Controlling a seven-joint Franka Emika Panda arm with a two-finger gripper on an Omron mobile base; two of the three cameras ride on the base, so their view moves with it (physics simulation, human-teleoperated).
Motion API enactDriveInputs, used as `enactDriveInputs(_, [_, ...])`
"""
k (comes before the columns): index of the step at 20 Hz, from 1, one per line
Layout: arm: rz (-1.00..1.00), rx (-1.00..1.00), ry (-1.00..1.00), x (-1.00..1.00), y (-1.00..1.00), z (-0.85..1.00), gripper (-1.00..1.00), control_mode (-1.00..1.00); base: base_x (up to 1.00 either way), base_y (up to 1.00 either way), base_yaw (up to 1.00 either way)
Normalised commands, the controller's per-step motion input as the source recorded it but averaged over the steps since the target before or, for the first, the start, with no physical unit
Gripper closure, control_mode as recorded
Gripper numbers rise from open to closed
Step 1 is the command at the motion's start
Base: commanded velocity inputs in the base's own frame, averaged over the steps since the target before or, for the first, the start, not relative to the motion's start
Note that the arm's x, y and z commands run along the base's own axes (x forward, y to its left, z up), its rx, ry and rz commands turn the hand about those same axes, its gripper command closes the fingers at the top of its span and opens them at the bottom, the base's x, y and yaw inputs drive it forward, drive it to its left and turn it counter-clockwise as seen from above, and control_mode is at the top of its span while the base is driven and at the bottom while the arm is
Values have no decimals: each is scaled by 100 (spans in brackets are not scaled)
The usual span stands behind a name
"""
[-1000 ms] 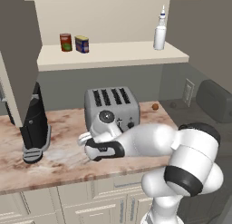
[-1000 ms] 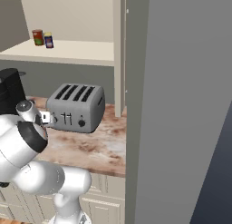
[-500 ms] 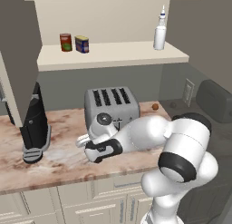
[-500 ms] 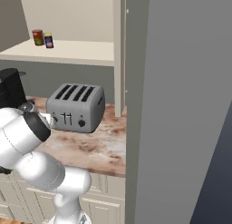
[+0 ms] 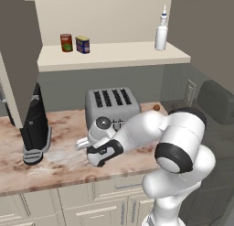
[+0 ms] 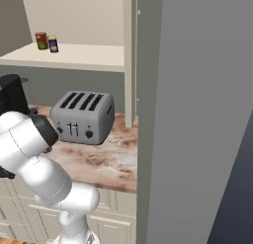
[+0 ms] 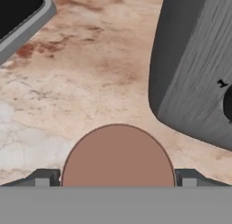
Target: Pick the cans from the counter and place them in their designated side in the cabinet.
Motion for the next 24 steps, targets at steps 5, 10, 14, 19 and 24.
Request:
enactDriveInputs(5, [0,0,0,12,3,-1,100,-100,0,0,0])
enactDriveInputs(10, [0,0,-1,5,0,0,100,-100,0,0,0])
enactDriveInputs(14, [0,0,-2,-1,0,1,100,-100,0,0,0])
enactDriveInputs(19, [0,0,-6,-21,-7,15,100,-100,0,0,0])
enactDriveInputs(24, [0,0,-8,-38,-18,20,100,-100,0,0,0])
